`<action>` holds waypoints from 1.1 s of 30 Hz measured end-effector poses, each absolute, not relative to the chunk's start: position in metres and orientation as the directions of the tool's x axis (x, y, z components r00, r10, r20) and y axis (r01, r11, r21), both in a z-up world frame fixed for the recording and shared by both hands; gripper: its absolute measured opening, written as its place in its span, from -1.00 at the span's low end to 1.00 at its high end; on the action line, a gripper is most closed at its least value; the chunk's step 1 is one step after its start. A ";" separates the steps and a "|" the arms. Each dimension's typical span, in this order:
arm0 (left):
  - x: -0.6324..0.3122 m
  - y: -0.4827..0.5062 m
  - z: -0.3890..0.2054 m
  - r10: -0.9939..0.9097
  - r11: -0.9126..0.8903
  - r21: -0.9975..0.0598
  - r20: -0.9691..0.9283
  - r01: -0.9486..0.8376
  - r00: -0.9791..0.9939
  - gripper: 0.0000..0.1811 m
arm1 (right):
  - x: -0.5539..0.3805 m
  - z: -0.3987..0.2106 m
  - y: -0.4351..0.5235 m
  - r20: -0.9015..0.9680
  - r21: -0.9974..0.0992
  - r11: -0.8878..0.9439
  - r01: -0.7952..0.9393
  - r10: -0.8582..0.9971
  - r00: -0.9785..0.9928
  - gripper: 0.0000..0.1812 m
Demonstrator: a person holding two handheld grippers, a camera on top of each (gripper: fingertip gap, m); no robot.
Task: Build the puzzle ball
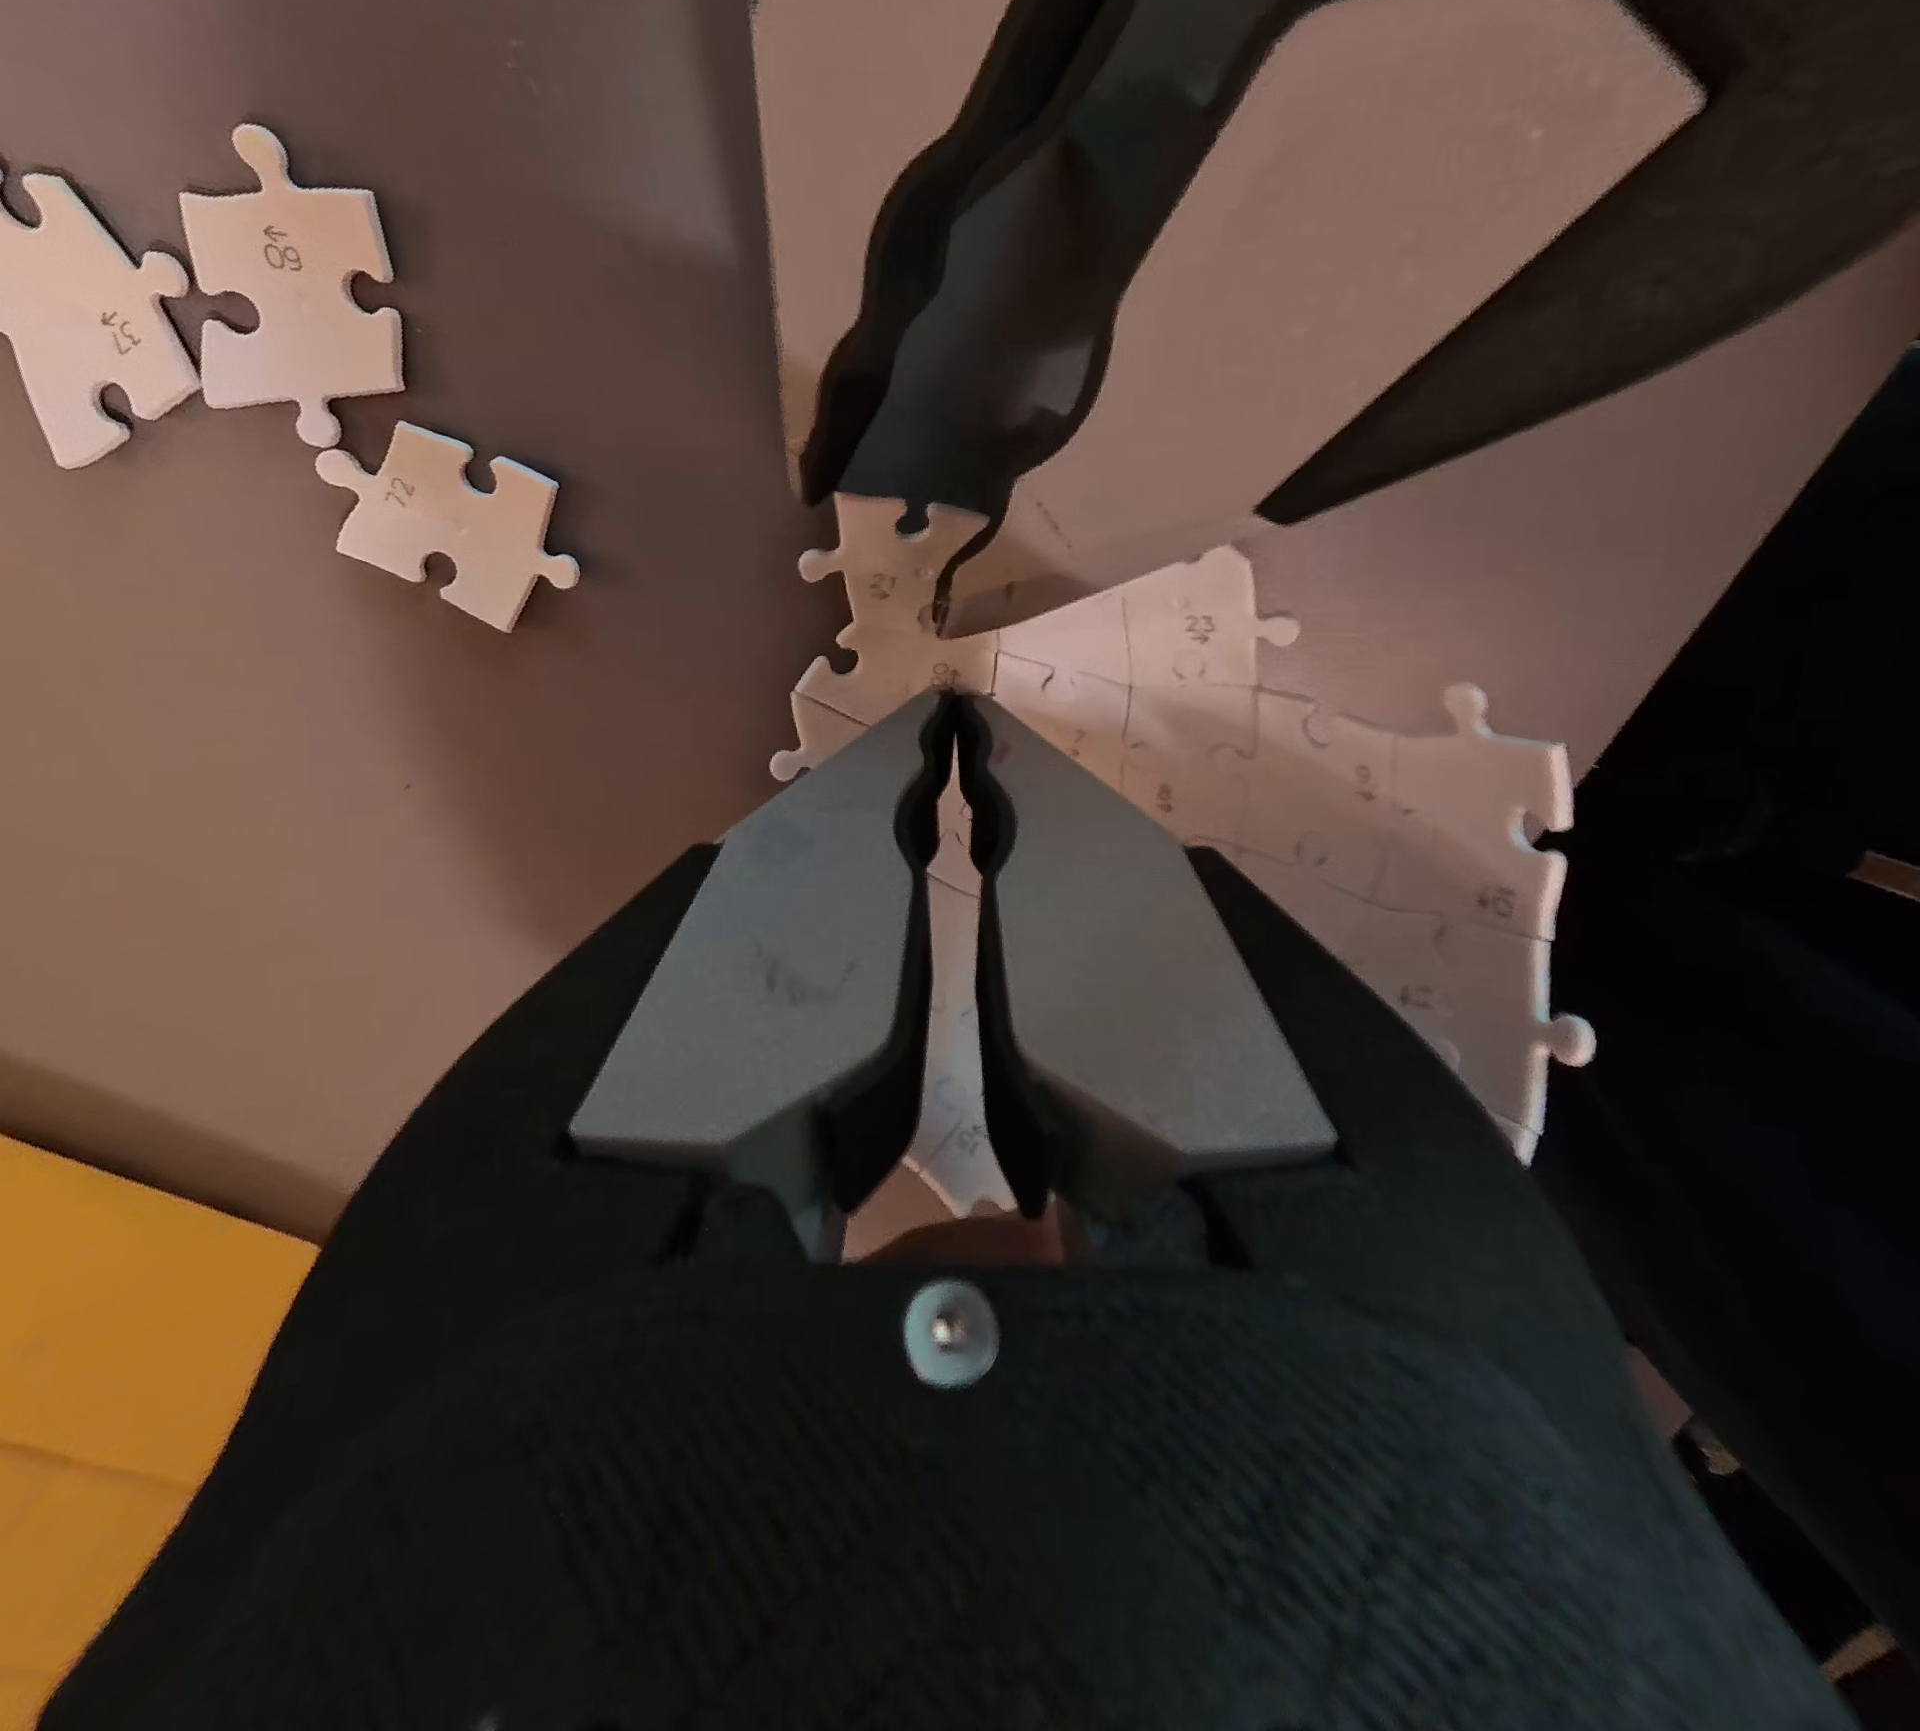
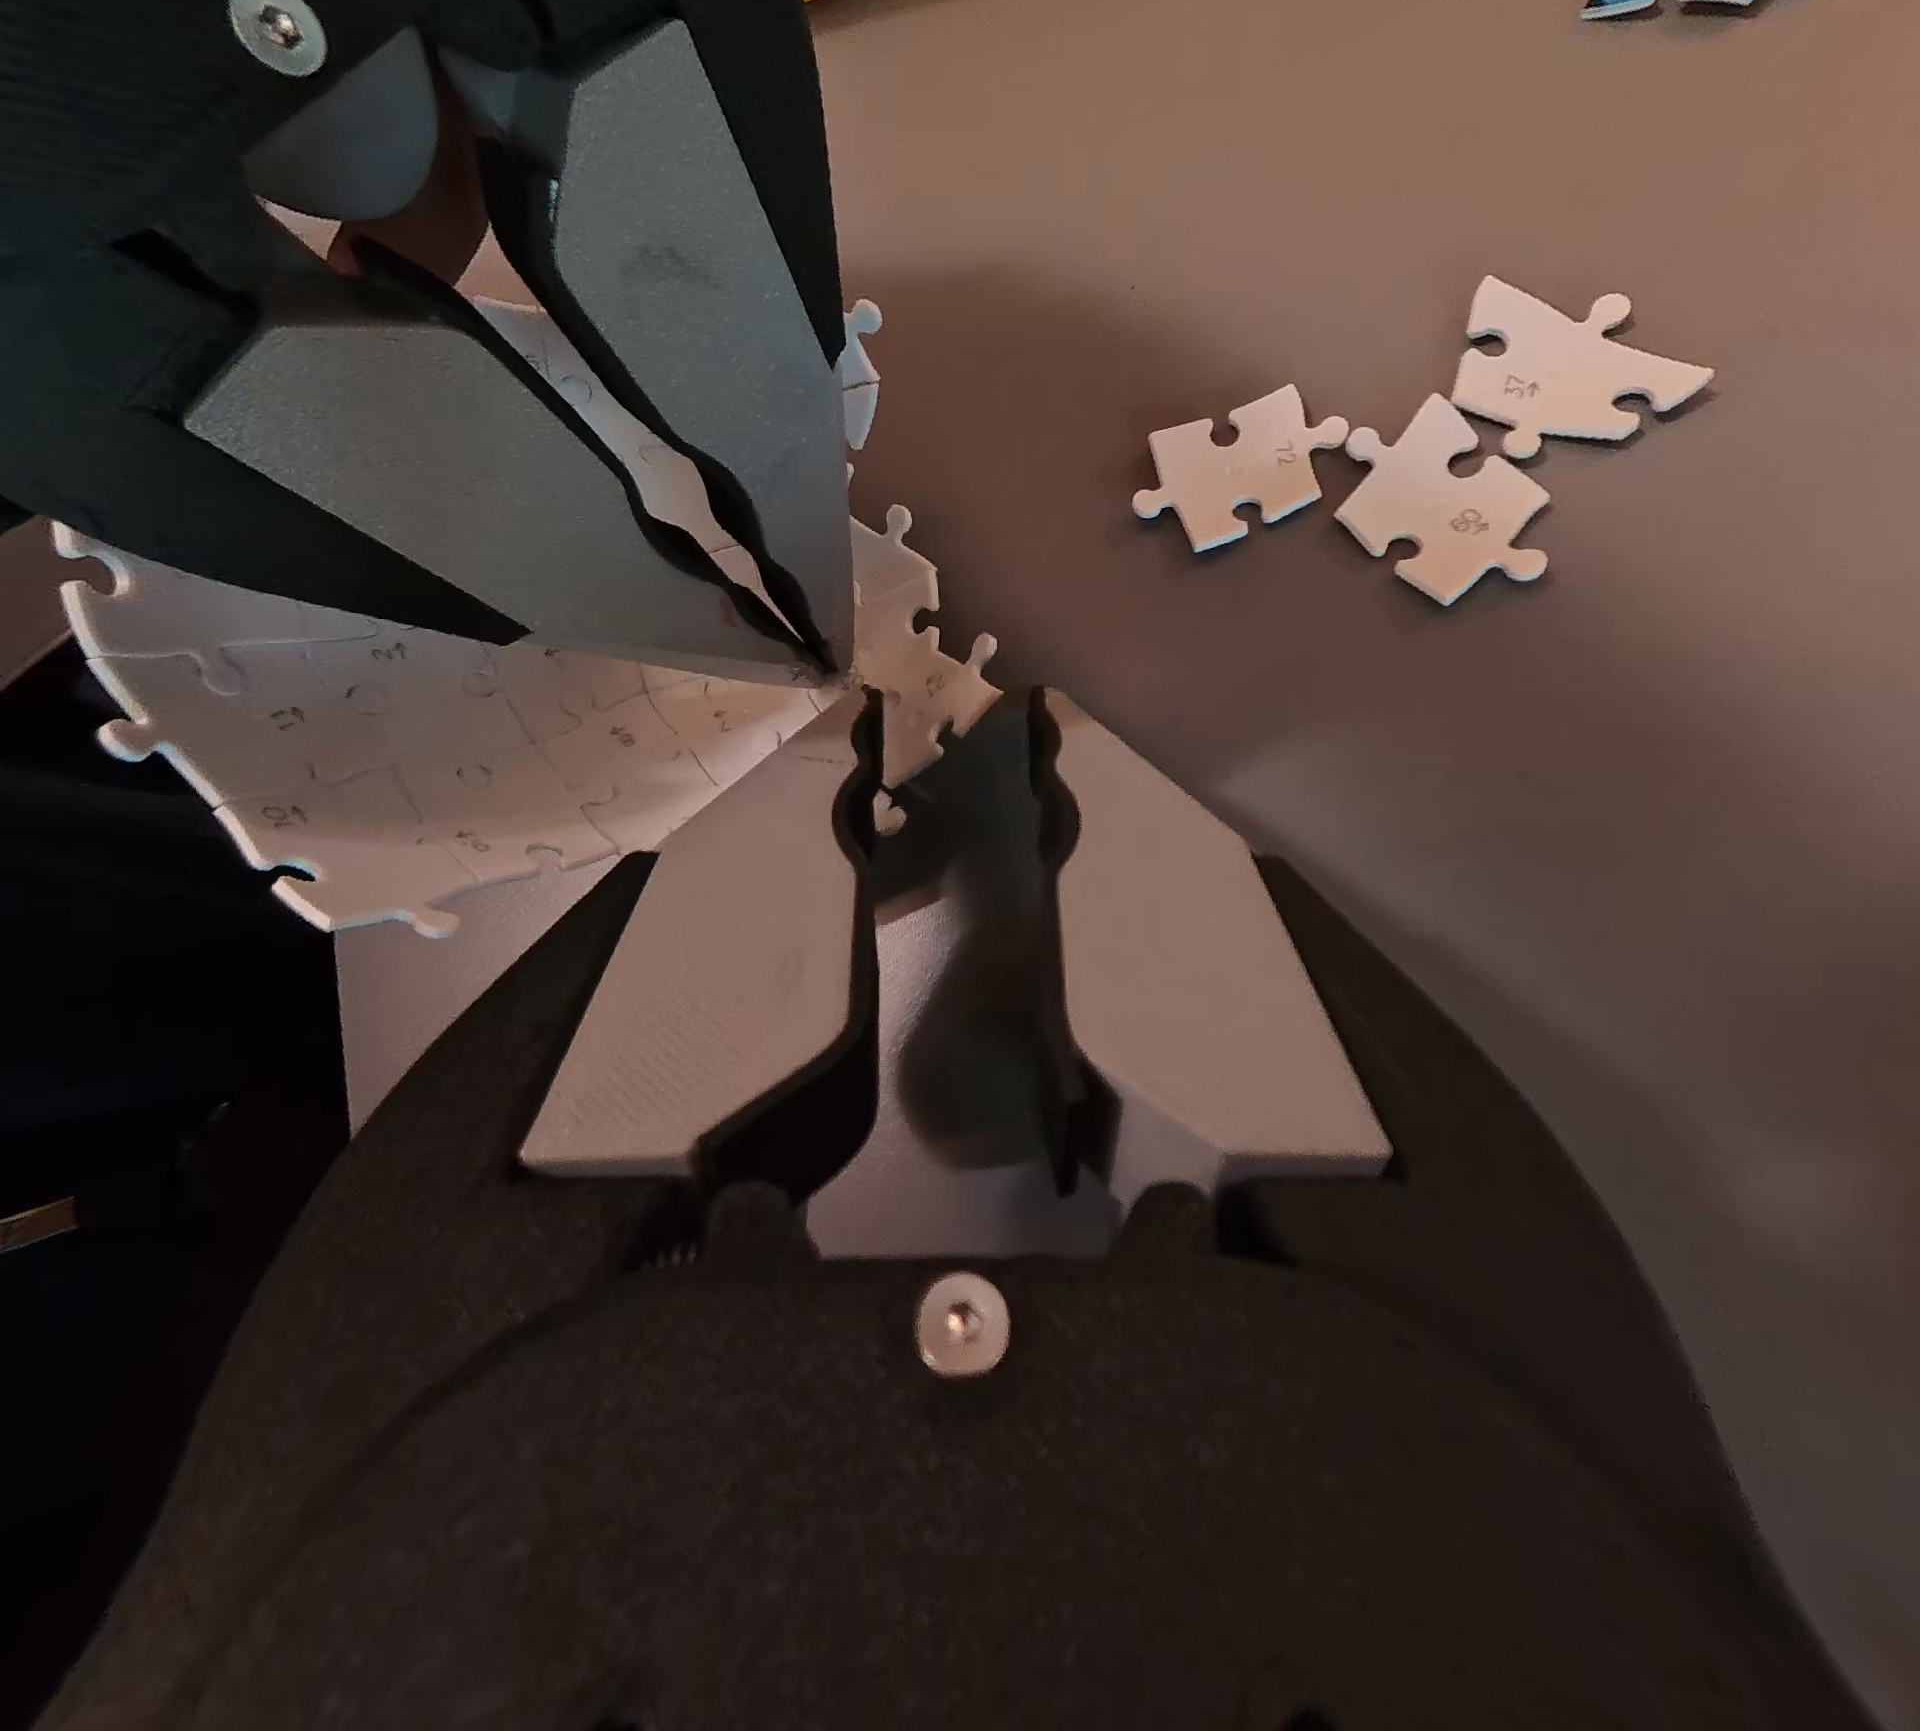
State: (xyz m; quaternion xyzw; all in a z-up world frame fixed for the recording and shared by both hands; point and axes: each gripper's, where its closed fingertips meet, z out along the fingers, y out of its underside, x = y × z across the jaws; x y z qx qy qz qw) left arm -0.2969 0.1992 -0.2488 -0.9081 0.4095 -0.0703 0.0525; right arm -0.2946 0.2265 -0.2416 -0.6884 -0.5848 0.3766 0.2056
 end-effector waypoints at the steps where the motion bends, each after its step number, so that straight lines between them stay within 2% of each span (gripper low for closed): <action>1: -0.297 0.199 -0.249 -0.751 -0.659 -0.154 0.088 -0.736 0.655 -1.00 | -0.295 -0.241 0.227 -0.272 -0.727 -0.229 0.648 0.962 0.035 -0.68; 11: -0.296 0.199 -0.249 -0.744 -0.668 -0.151 0.105 -0.729 0.660 -1.00 | -0.289 -0.230 0.236 -0.211 -0.773 -0.183 0.607 0.977 0.026 -0.64; 15: -0.295 0.199 -0.249 -0.743 -0.670 -0.150 0.116 -0.727 0.660 -1.00 | -0.284 -0.205 0.213 -0.170 -0.850 -0.053 0.524 0.969 -0.178 -0.77; 18: -0.293 0.200 -0.248 -0.738 -0.675 -0.155 0.145 -0.721 0.660 -1.00 | -0.279 -0.201 0.196 -0.042 -0.868 0.121 0.481 0.948 -0.314 -0.81; 21: -0.291 0.200 -0.248 -0.727 -0.687 -0.157 0.183 -0.710 0.662 -1.00 | -0.282 -0.200 0.204 0.082 -0.856 0.226 0.465 0.948 -0.308 -0.84; 25: -0.290 0.200 -0.248 -0.716 -0.697 -0.160 0.202 -0.699 0.669 -1.00 | -0.282 -0.209 0.206 0.045 -0.819 0.218 0.531 0.947 -0.319 -1.00; 33: -0.290 0.200 -0.248 -0.708 -0.705 -0.152 0.215 -0.693 0.673 -1.00 | -0.288 -0.229 0.209 0.165 -0.744 0.304 0.595 0.947 -0.276 -1.00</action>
